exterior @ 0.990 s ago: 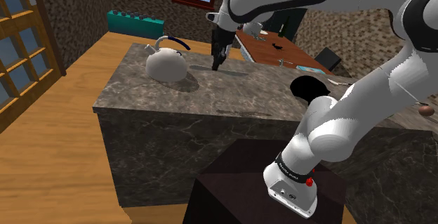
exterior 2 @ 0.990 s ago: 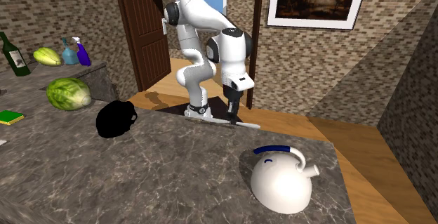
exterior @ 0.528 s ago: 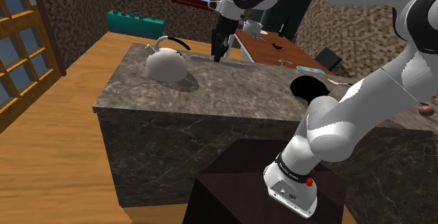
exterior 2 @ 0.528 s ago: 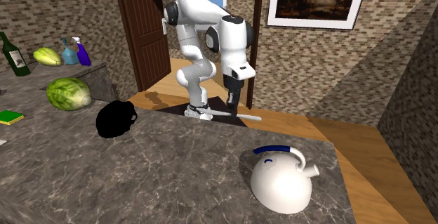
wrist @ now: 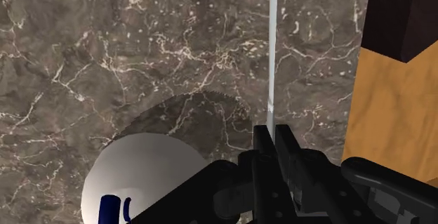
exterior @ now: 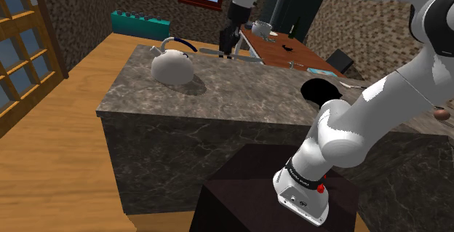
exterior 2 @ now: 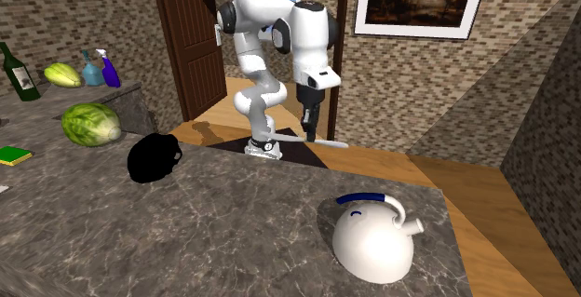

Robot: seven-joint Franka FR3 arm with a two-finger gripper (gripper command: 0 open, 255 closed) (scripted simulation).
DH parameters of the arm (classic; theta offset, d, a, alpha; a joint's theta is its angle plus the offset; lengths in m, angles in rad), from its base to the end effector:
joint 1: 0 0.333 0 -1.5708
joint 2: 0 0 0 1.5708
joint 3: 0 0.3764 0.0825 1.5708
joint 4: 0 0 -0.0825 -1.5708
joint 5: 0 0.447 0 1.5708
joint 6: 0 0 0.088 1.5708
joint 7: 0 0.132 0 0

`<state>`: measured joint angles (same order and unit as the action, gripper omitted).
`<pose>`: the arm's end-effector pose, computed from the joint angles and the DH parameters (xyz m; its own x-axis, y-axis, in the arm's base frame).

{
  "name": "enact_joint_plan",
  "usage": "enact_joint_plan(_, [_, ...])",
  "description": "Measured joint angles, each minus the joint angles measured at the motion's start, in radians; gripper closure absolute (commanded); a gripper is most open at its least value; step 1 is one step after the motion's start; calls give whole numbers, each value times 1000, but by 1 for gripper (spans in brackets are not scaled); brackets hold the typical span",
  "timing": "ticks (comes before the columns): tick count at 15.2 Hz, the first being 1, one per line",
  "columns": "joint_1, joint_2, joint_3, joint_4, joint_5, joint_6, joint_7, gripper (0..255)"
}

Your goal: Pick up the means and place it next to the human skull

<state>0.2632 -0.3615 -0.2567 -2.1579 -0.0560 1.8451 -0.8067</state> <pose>0.4955 -0.0152 0.5604 0.6653 0.7447 0.0523 0.7456 -0.6663 0.0033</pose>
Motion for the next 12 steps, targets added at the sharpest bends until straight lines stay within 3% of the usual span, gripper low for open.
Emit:
enact_joint_plan(4, [-4, -21, 0, 26, -4, -46, -4, 255])
enact_joint_plan(12, [-76, -251, -50, -133, -81, -111, -84, 255])
